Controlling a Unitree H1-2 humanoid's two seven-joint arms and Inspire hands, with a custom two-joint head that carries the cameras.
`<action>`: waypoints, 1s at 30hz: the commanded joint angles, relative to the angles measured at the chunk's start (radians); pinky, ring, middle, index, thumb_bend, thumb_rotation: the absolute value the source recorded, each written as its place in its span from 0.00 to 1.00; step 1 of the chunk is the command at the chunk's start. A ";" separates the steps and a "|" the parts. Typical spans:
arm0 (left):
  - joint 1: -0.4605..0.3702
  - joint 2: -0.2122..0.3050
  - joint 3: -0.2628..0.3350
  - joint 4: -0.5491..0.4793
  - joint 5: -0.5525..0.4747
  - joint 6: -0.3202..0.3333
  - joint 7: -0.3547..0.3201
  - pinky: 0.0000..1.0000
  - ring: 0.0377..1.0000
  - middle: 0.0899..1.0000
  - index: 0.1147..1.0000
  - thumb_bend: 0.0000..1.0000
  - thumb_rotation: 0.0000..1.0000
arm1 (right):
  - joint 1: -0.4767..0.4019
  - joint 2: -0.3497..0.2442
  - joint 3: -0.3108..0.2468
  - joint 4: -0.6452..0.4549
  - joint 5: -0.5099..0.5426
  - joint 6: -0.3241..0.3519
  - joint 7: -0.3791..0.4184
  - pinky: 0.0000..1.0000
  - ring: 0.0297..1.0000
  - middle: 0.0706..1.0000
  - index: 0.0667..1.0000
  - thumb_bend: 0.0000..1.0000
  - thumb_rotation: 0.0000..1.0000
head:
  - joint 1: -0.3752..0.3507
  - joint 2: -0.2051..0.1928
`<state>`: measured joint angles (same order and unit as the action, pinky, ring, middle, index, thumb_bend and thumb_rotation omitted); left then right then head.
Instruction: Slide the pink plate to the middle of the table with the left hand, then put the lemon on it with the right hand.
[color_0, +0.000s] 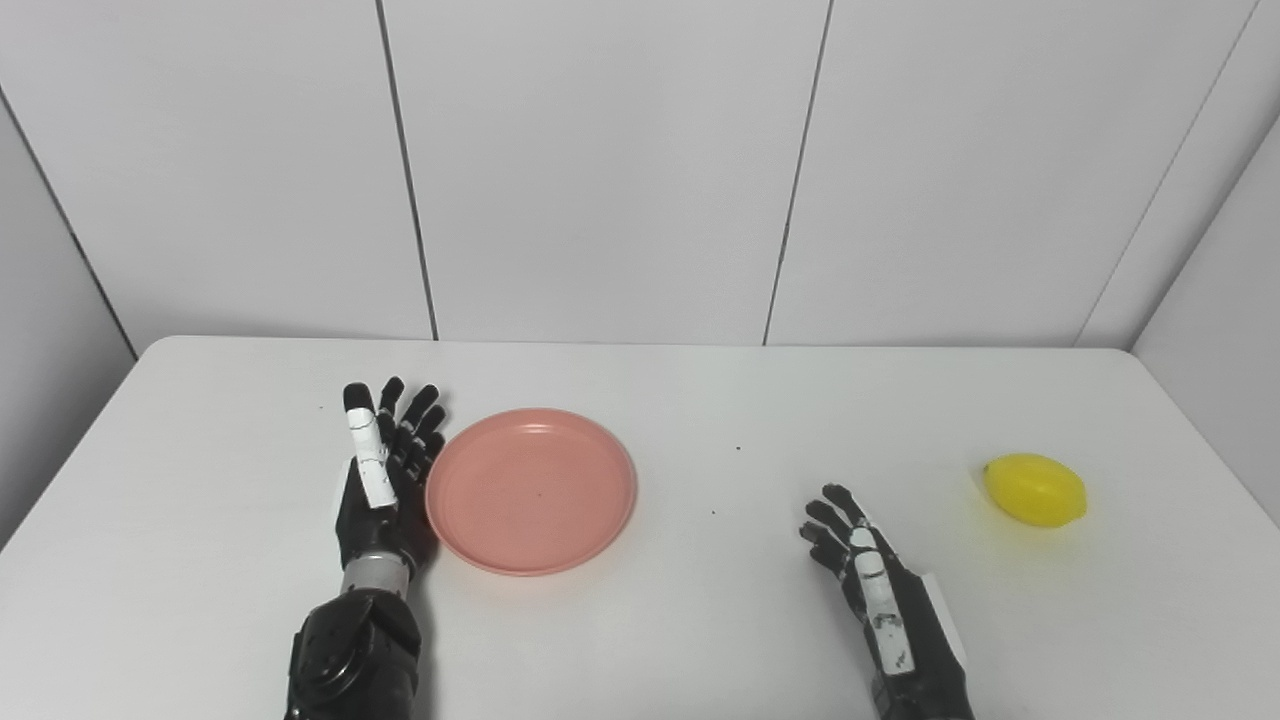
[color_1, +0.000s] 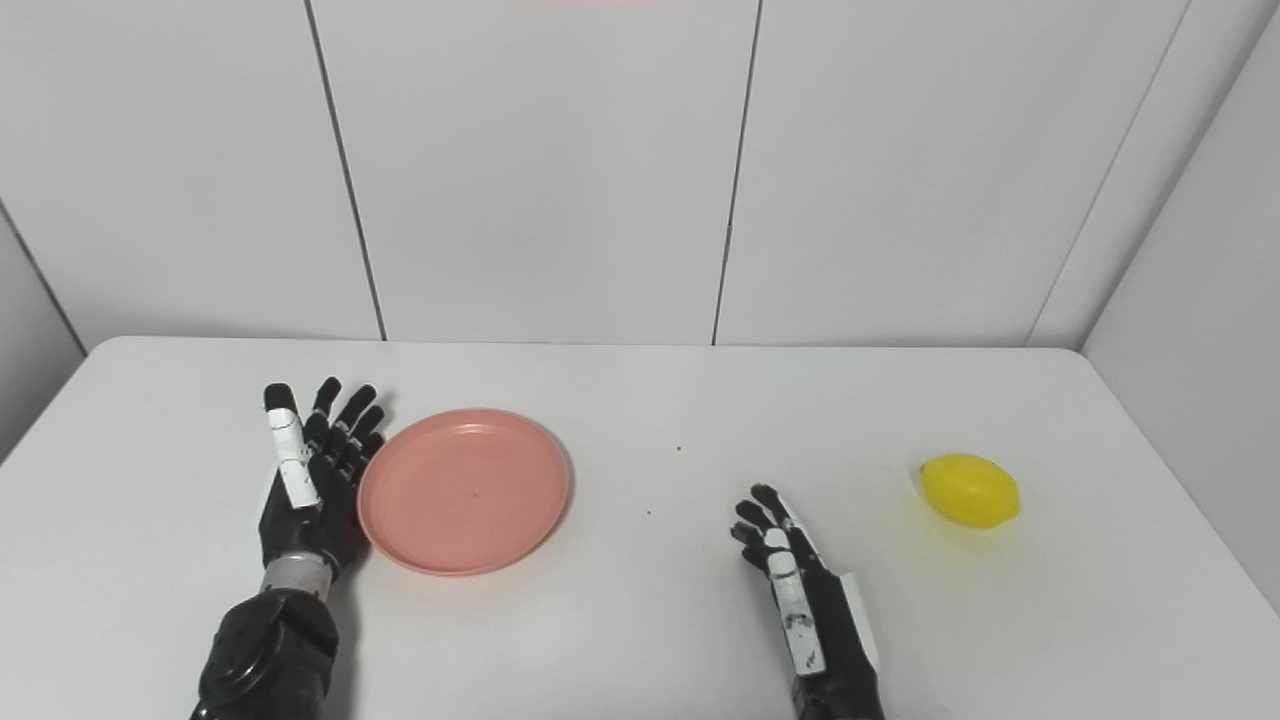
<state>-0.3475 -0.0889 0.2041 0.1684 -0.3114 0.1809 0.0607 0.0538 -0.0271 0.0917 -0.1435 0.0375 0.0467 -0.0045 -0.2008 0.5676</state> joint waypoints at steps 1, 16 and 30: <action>0.000 -0.016 -0.006 -0.008 -0.002 0.018 0.014 1.00 0.92 0.87 0.96 0.81 1.00 | -0.004 0.022 0.033 0.001 -0.003 0.076 0.030 0.87 0.85 0.86 0.89 0.61 1.00 | -0.007 0.001; -0.016 -0.046 -0.012 0.016 -0.040 0.008 -0.011 1.00 0.94 0.94 1.00 0.77 1.00 | -0.012 0.037 0.038 0.012 -0.014 0.072 0.022 0.87 0.84 0.85 0.88 0.61 1.00 | -0.029 0.004; -0.012 -0.066 -0.036 0.017 -0.060 0.015 -0.011 1.00 0.93 0.89 0.93 0.75 0.99 | -0.013 0.045 0.046 0.006 -0.028 0.082 0.021 0.87 0.84 0.86 0.89 0.60 1.00 | -0.046 0.006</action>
<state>-0.3549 -0.1480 0.1758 0.1872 -0.3826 0.1784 0.0481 0.0439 0.0020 0.1096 -0.1453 0.0139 0.0696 -0.0115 -0.2362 0.5737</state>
